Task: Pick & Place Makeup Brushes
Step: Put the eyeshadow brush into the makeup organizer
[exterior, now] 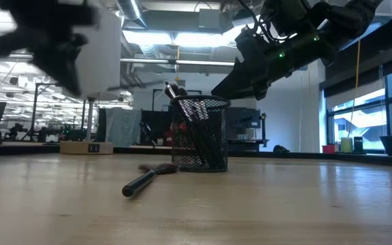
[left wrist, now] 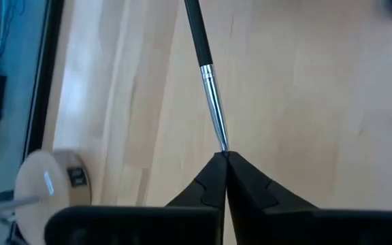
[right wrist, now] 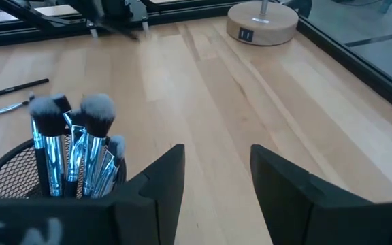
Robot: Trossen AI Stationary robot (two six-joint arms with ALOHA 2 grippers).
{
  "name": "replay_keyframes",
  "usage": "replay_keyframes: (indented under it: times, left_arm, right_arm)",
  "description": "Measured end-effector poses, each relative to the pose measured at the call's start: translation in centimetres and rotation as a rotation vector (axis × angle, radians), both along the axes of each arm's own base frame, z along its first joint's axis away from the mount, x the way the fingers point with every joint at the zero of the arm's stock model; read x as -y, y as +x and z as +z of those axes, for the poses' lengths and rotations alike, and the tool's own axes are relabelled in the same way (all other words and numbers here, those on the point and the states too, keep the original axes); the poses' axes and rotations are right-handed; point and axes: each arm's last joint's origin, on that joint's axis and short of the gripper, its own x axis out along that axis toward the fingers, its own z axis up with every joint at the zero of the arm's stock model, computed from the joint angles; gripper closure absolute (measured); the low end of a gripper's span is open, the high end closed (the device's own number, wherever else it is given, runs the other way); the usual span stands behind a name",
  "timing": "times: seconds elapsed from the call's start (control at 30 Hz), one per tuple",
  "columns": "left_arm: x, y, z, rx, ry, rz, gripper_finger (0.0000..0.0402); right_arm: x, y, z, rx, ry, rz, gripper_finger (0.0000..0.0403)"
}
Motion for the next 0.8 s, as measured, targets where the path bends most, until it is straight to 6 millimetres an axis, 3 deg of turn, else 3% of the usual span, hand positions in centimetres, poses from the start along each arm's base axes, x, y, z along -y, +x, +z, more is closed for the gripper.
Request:
replay_keyframes:
  times: [0.23,0.4,0.57,0.8]
  left_arm:
    - [-0.9,1.6,4.9,0.008,0.050,-0.086,0.0398]
    - [-2.5,1.7,6.9,-0.145,0.220,-0.125,0.0399]
    - [-3.9,2.2,6.9,-0.410,0.579,-0.239,0.0399]
    - [-4.4,4.8,5.8,-0.725,1.018,-0.373,0.0398]
  right_arm:
    - [0.0,0.0,0.0,0.001,0.001,-0.001,0.0236]
    - [0.0,0.0,0.0,-0.001,0.000,0.000,0.0236]
    - [0.0,-0.1,-0.2,-0.018,-0.003,0.000,0.0236]
    - [0.3,-0.3,-0.5,-0.061,-0.042,-0.095,0.0236]
